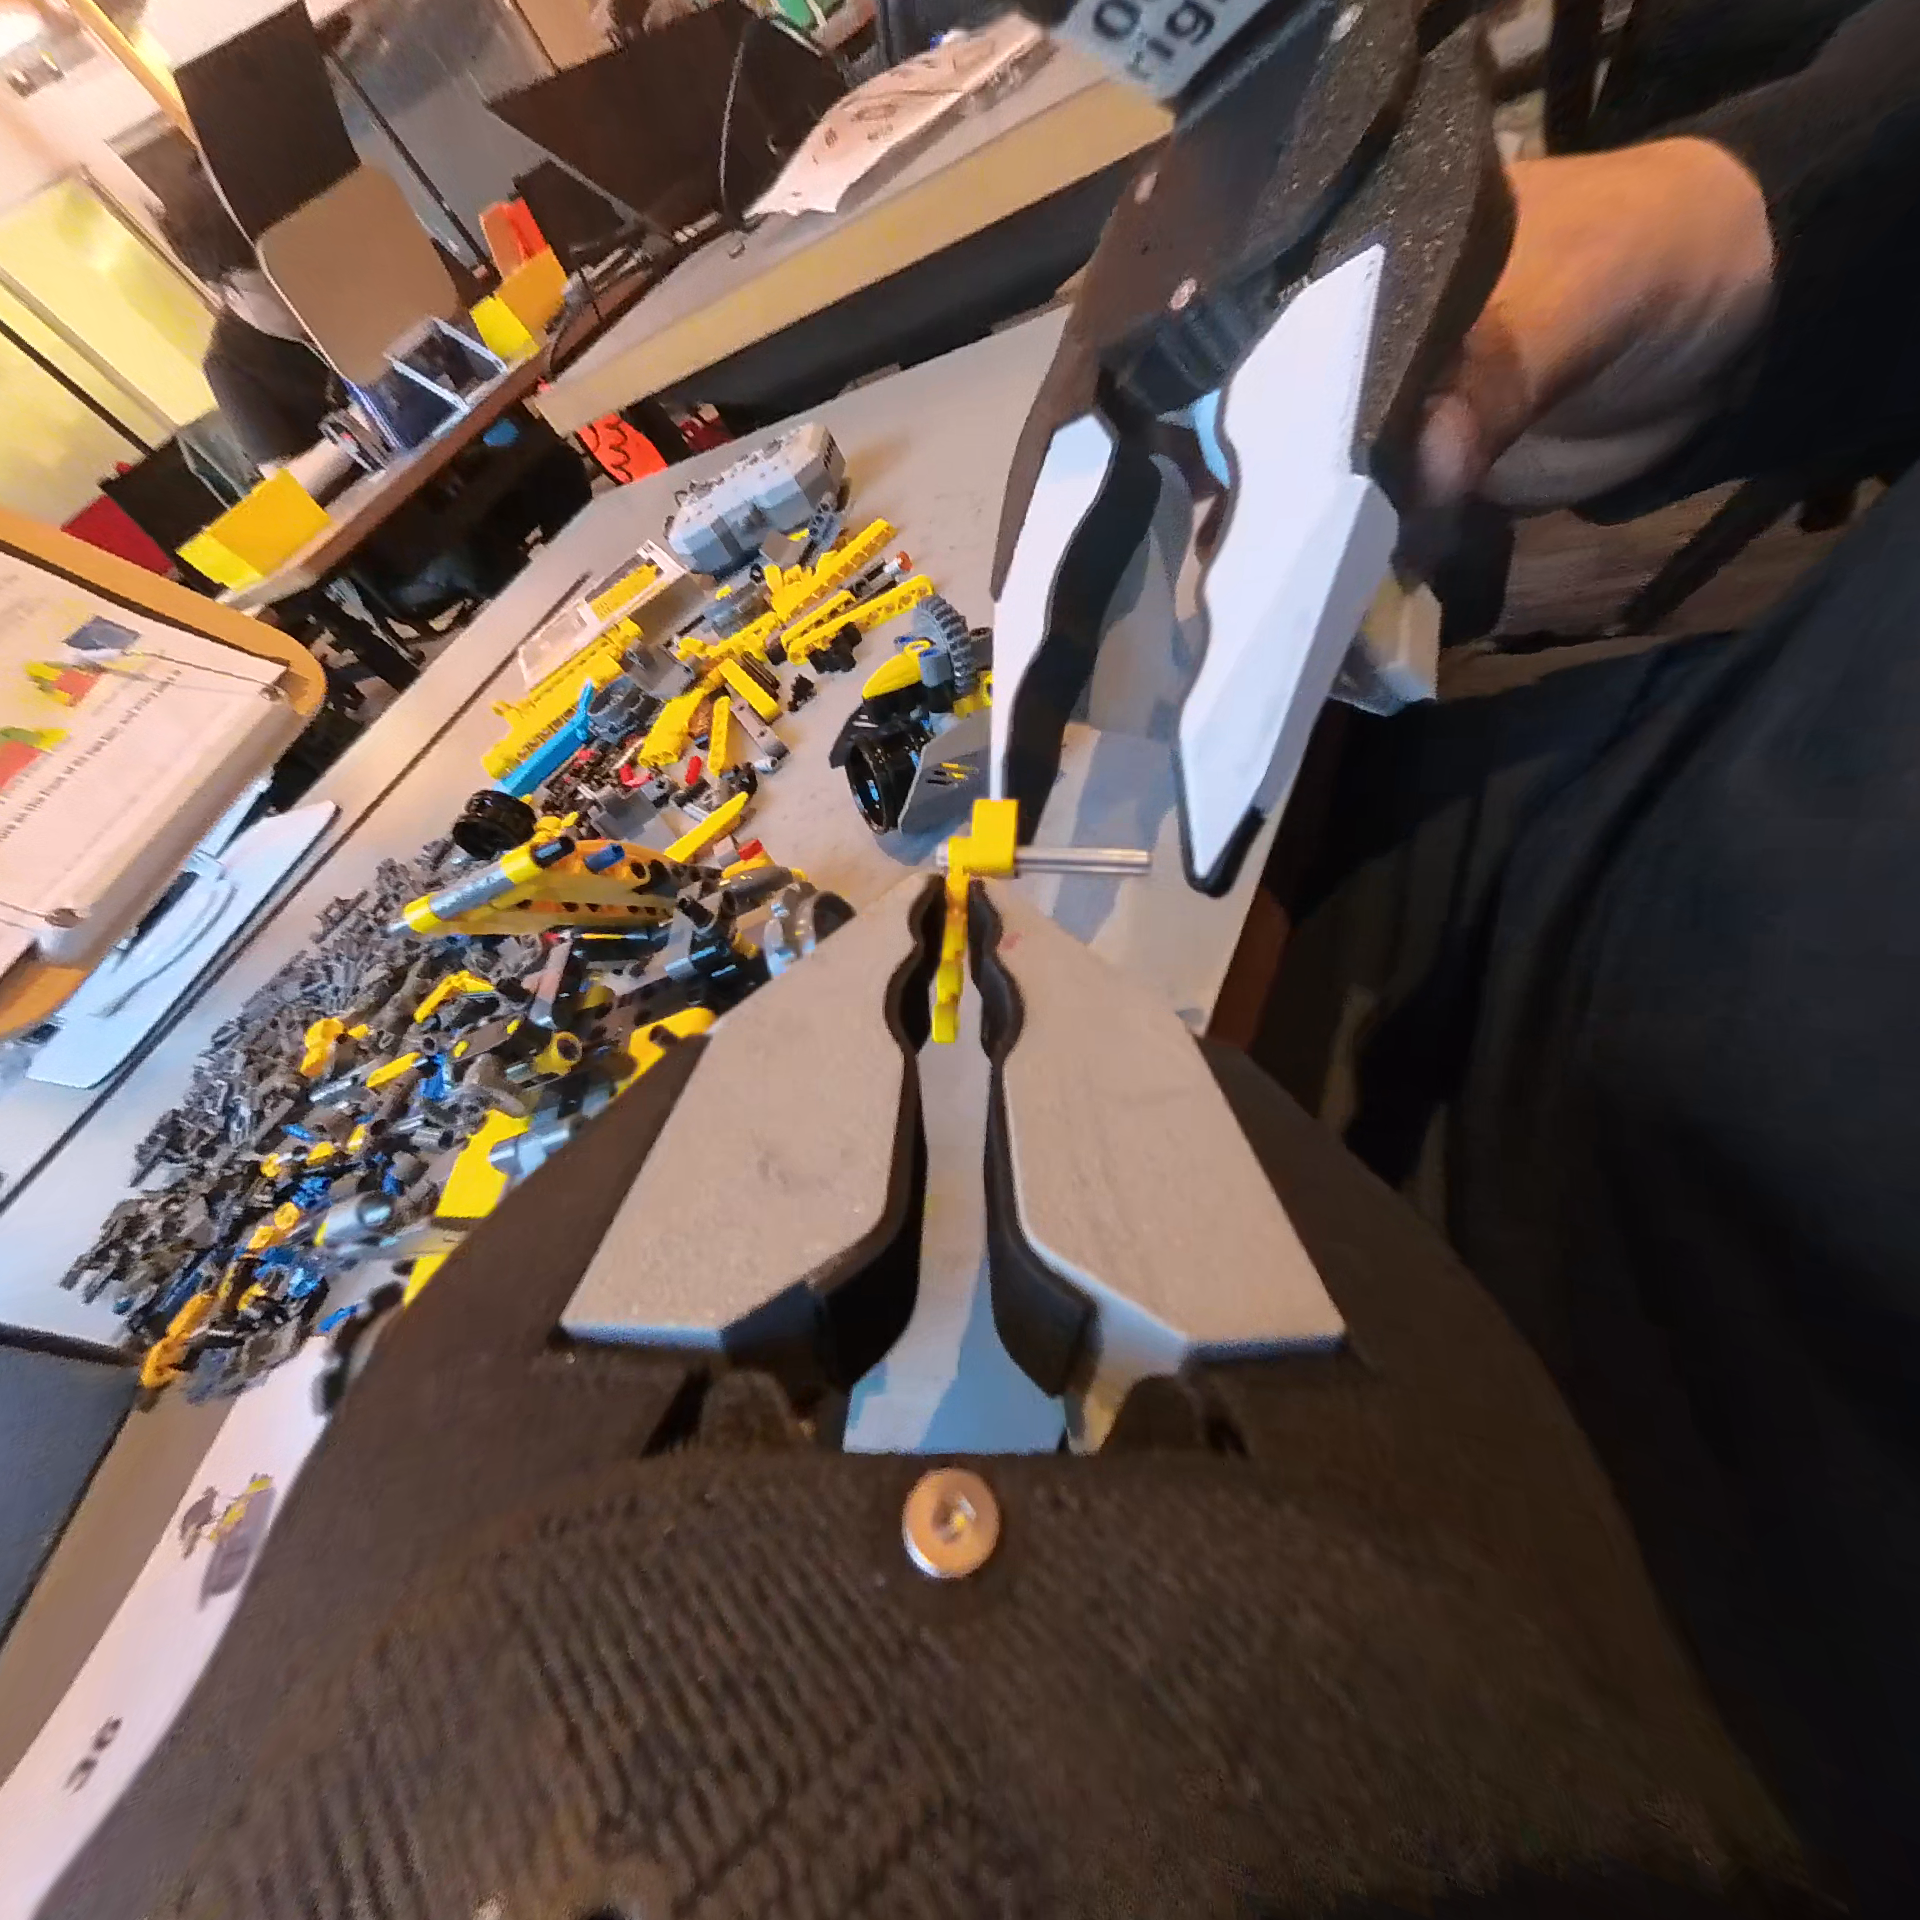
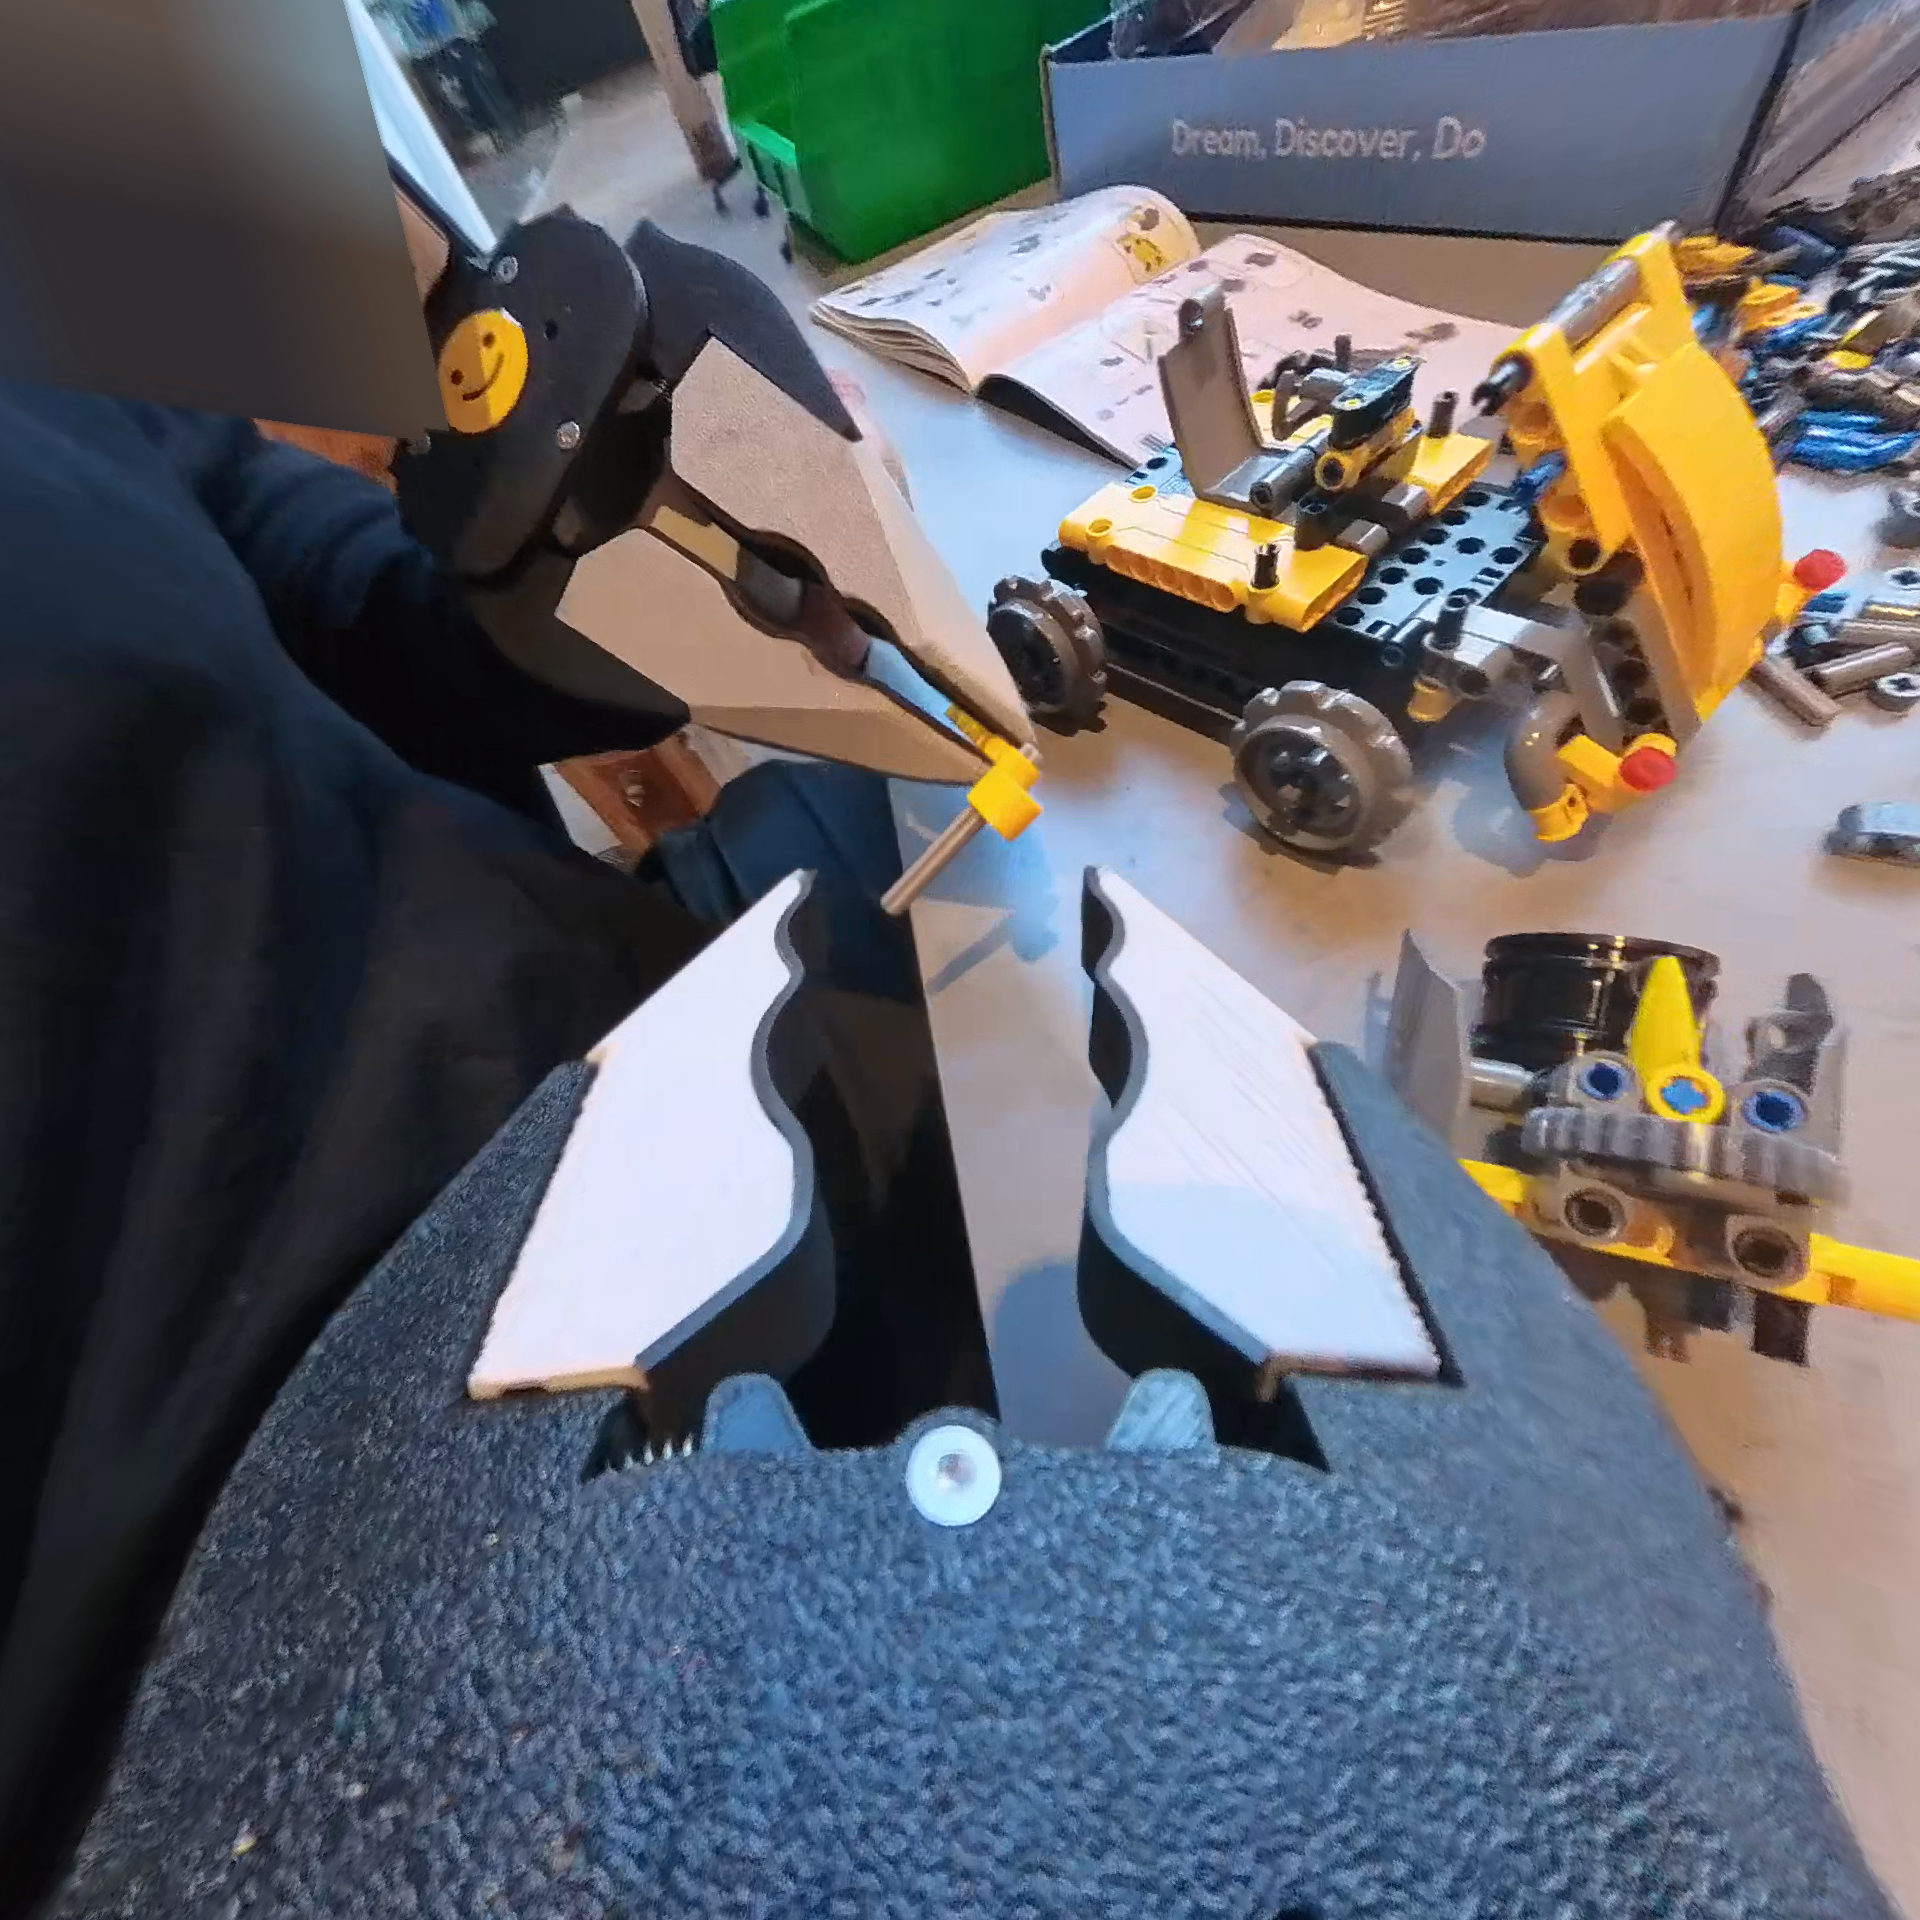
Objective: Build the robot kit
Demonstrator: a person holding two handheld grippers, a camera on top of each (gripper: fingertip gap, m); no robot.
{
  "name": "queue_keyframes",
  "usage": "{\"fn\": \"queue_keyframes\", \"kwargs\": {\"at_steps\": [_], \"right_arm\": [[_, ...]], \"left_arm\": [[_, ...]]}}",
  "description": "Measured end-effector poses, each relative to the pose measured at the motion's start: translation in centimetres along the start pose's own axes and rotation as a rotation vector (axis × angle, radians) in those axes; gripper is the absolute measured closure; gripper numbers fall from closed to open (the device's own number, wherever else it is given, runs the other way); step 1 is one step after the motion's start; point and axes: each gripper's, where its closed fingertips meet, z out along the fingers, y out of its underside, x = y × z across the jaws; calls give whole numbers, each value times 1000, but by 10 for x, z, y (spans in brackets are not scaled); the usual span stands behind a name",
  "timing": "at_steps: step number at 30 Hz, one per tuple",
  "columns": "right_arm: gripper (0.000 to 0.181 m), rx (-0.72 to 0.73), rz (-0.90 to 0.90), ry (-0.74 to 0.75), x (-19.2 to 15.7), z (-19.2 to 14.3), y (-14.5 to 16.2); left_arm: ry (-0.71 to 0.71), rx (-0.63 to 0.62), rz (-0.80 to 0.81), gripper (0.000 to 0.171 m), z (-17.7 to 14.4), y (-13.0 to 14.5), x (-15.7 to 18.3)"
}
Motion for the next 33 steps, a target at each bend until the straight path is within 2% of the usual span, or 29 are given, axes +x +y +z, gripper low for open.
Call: {"fn": "queue_keyframes", "kwargs": {"at_steps": [16,33], "right_arm": [[136,-37,42,-63,-6,6,5],[141,-63,11,-67,-9,9,10]], "left_arm": [[11,-14,11,170,3,1,3],[31,-22,13,171,3,2,7]]}}
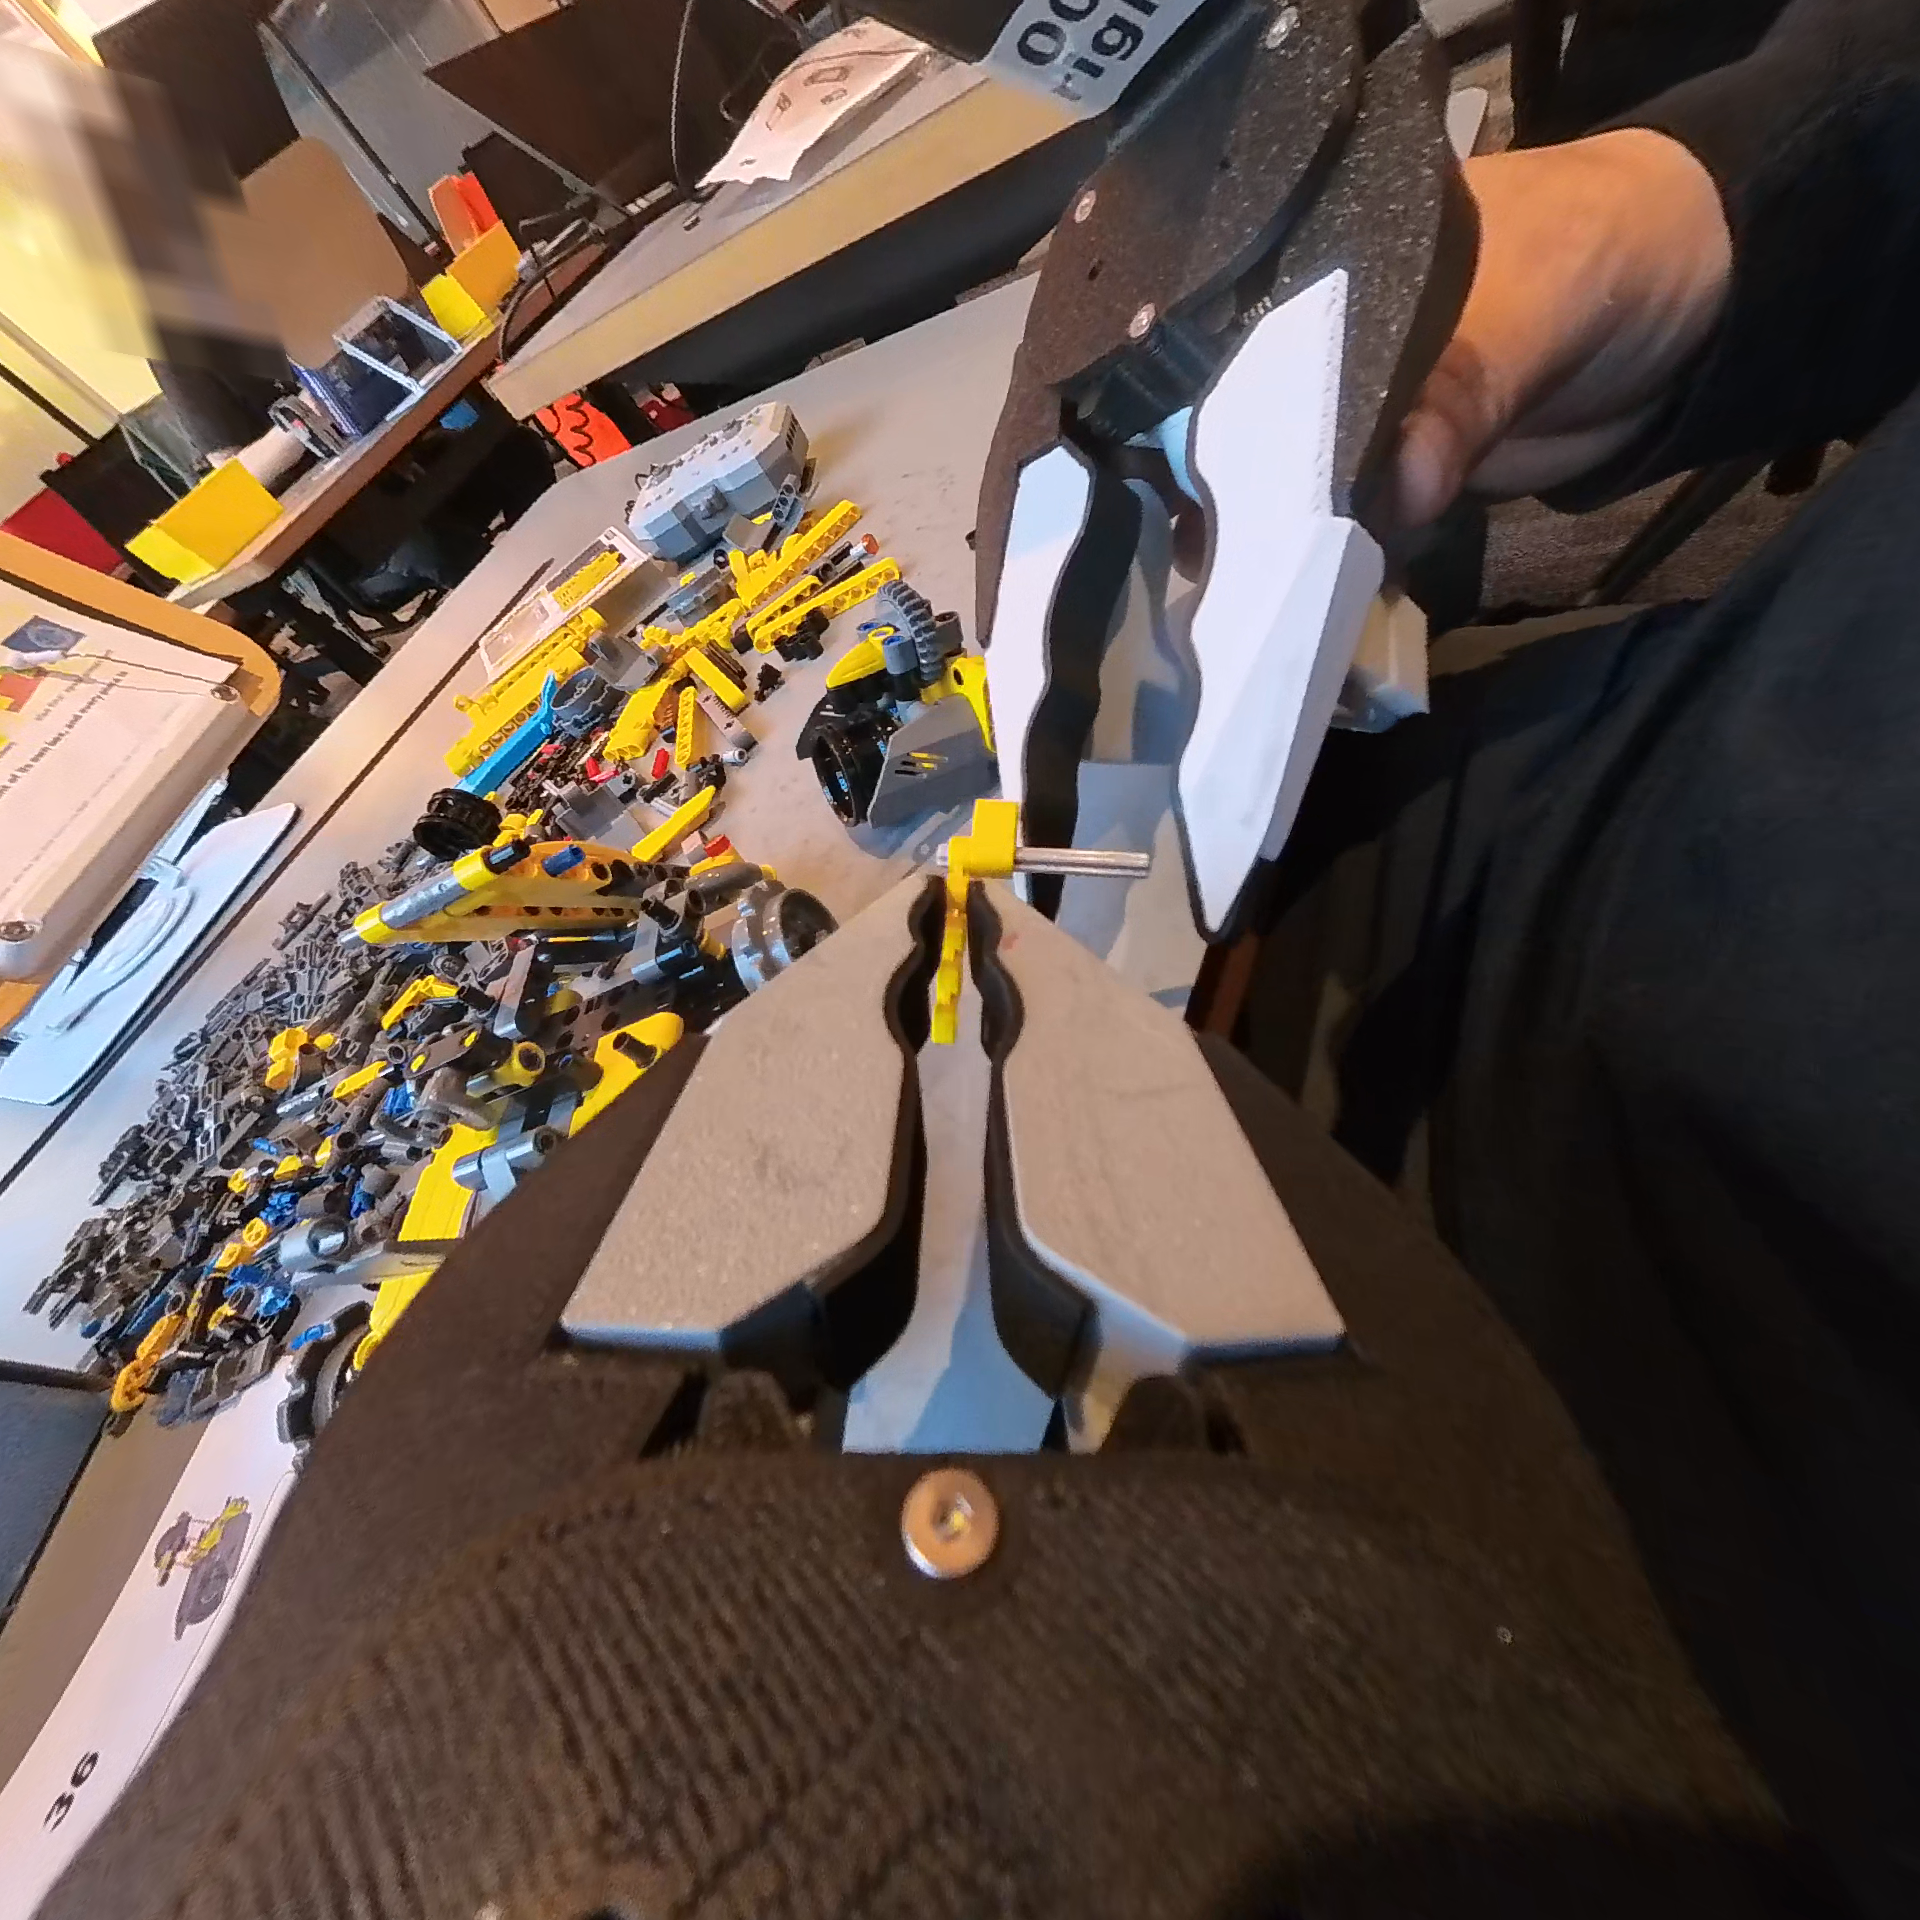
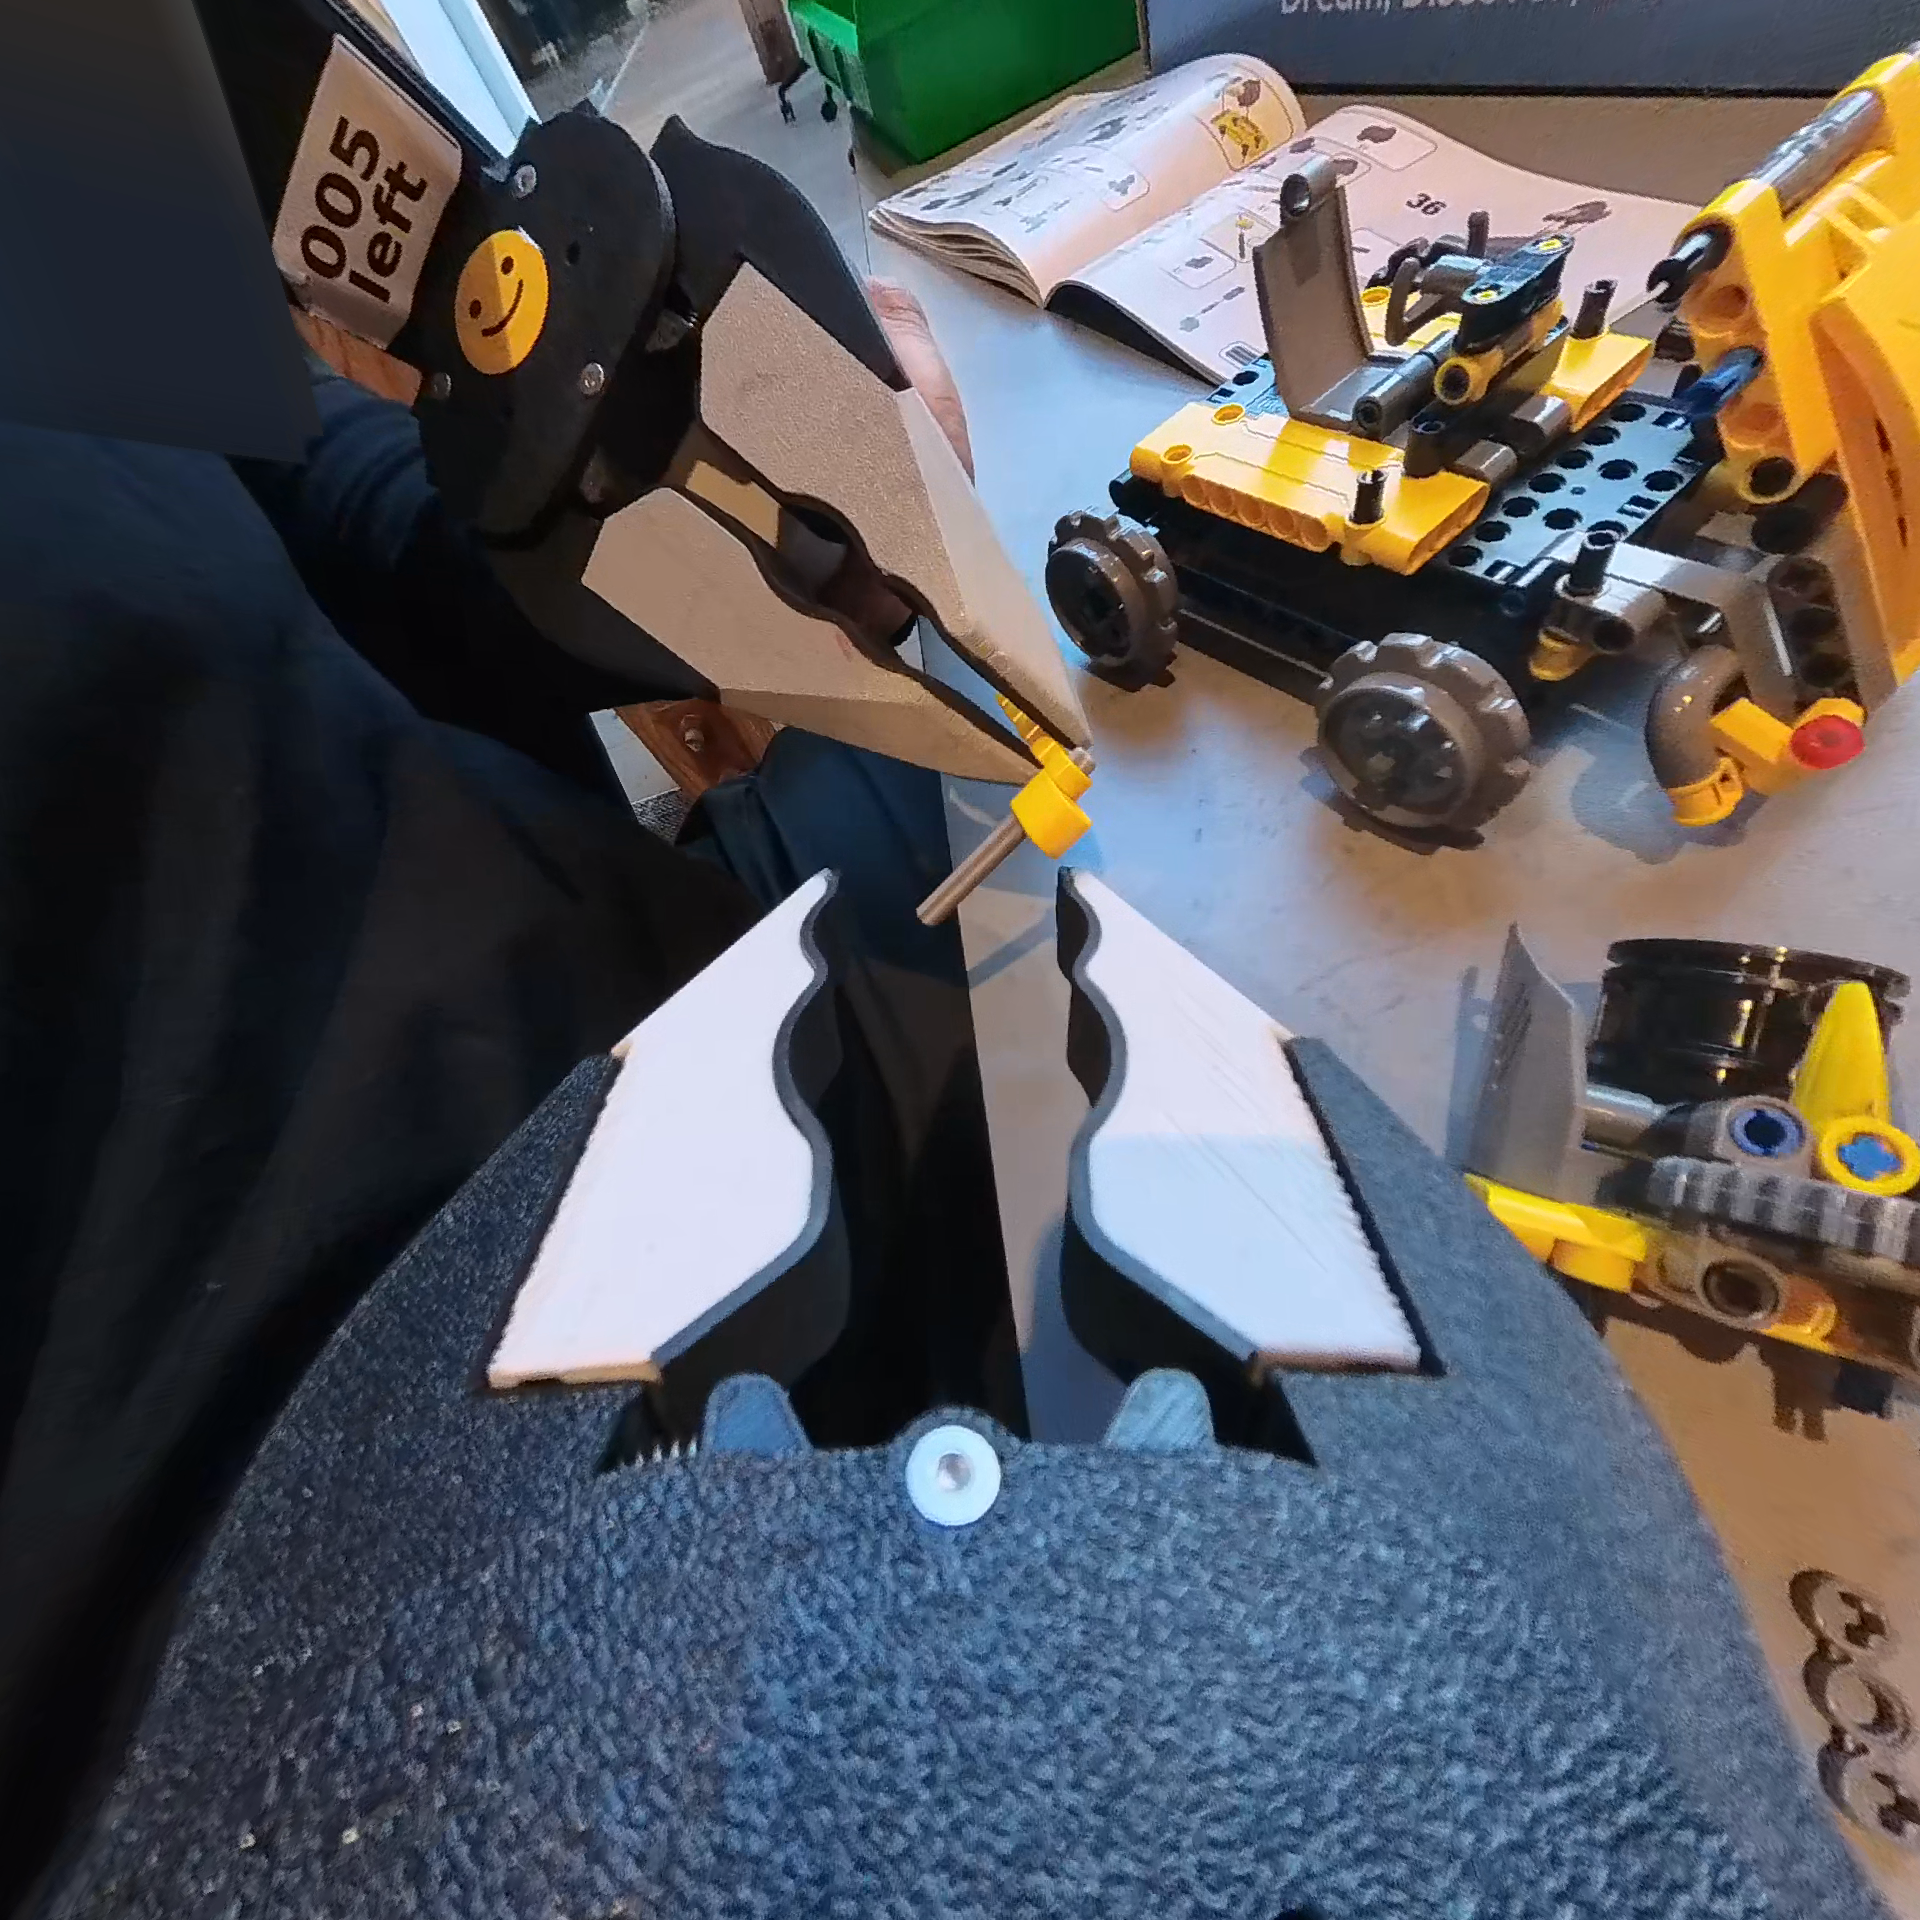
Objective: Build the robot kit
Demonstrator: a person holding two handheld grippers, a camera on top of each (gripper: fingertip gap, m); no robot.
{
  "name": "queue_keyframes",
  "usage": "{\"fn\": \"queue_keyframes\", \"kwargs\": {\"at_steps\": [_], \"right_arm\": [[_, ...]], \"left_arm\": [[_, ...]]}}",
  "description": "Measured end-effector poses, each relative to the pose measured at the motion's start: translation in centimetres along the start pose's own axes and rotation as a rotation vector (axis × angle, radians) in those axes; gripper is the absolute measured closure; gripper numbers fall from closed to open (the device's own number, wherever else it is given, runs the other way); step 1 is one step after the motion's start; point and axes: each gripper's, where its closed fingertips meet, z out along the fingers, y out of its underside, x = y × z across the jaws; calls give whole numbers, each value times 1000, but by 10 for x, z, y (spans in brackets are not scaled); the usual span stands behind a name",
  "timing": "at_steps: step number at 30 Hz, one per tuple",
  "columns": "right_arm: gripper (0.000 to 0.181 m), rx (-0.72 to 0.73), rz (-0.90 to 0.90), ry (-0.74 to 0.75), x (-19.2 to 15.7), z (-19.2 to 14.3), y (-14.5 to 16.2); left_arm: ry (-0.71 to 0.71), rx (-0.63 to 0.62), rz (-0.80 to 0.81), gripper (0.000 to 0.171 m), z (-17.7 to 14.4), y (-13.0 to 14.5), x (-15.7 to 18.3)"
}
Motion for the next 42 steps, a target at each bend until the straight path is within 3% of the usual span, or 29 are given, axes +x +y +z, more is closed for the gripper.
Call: {"fn": "queue_keyframes", "kwargs": {"at_steps": [29,34,38,42], "right_arm": [[148,9,-3,-43,-4,-1,-2],[149,123,-127,98,-3,-27,-9],[151,194,-96,318,23,-83,-8],[152,66,65,555,74,-131,30]], "left_arm": [[25,2,-54,170,0,1,-1],[29,0,-61,170,-1,2,-1],[39,-6,-71,170,2,2,1],[54,-9,-79,170,6,2,5]]}}
